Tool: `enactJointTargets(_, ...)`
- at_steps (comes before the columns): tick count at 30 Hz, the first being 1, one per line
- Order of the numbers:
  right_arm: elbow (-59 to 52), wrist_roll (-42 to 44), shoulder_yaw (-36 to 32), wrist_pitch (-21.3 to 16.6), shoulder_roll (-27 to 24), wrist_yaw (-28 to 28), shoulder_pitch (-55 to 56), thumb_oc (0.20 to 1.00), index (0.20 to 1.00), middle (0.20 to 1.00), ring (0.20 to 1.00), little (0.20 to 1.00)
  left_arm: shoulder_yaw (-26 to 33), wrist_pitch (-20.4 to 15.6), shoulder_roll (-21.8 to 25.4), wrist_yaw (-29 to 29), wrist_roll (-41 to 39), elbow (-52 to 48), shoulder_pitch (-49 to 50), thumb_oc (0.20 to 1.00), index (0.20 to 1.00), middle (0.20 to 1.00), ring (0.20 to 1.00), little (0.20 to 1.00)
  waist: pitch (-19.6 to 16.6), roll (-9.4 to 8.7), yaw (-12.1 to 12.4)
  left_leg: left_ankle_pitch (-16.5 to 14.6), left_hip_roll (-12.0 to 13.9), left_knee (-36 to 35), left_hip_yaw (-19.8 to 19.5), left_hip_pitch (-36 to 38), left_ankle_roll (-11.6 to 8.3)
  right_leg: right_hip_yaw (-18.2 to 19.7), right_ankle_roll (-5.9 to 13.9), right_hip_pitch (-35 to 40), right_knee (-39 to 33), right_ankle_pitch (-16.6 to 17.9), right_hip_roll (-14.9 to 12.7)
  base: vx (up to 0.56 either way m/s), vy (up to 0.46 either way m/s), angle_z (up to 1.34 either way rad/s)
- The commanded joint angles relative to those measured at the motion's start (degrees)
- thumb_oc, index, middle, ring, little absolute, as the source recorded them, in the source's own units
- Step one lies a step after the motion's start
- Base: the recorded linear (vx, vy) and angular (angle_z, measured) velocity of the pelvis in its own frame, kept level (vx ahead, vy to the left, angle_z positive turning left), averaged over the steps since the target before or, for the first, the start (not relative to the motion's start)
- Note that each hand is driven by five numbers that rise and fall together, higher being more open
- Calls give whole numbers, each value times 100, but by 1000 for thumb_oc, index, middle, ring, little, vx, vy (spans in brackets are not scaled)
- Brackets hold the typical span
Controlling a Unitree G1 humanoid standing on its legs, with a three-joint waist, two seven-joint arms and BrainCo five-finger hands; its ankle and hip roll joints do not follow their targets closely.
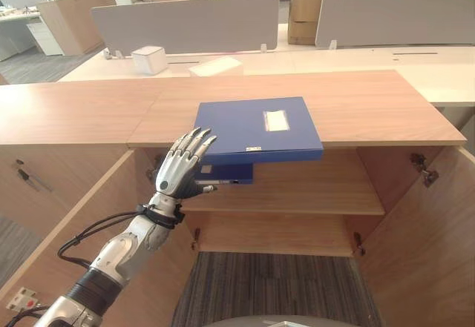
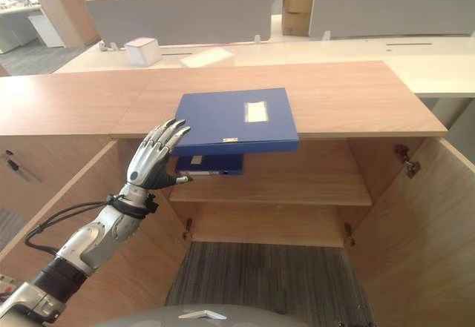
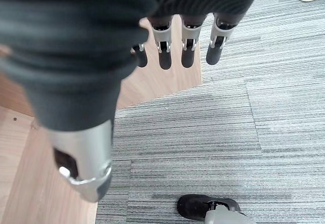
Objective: Put the empty folder in the office cabinet
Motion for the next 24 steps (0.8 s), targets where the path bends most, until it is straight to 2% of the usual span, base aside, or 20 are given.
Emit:
enactJointTargets(1,305,-130,288,-84,-31,-118,-323,1000,1000,1000,1000,1000,-59,-13,221,164,163,242,-824,1000,1000,1000,1000,1000,65,-286,1,-790,220,2,-80,209,-266,-88,460,-117,11,-116,-309,10,-5,-3)
enactJointTargets(11,328,-80,297,-105,-132,-147,-329,1000,1000,1000,1000,1000,-827,157,109,122,415,1254,-1660,1000,1000,1000,1000,1000,48,-258,-143,-849,268,2,-5,224,-304,-61,491,-120,11,-171,-277,15,0,-4)
enactJointTargets(24,394,-75,275,-115,-154,-178,-288,1000,1000,1000,1000,1000,-1001,329,37,221,526,1641,-2067,1000,1000,1000,1000,1000,62,-268,-209,-804,269,2,60,193,-303,-25,493,-177,11,-124,-283,12,2,-2)
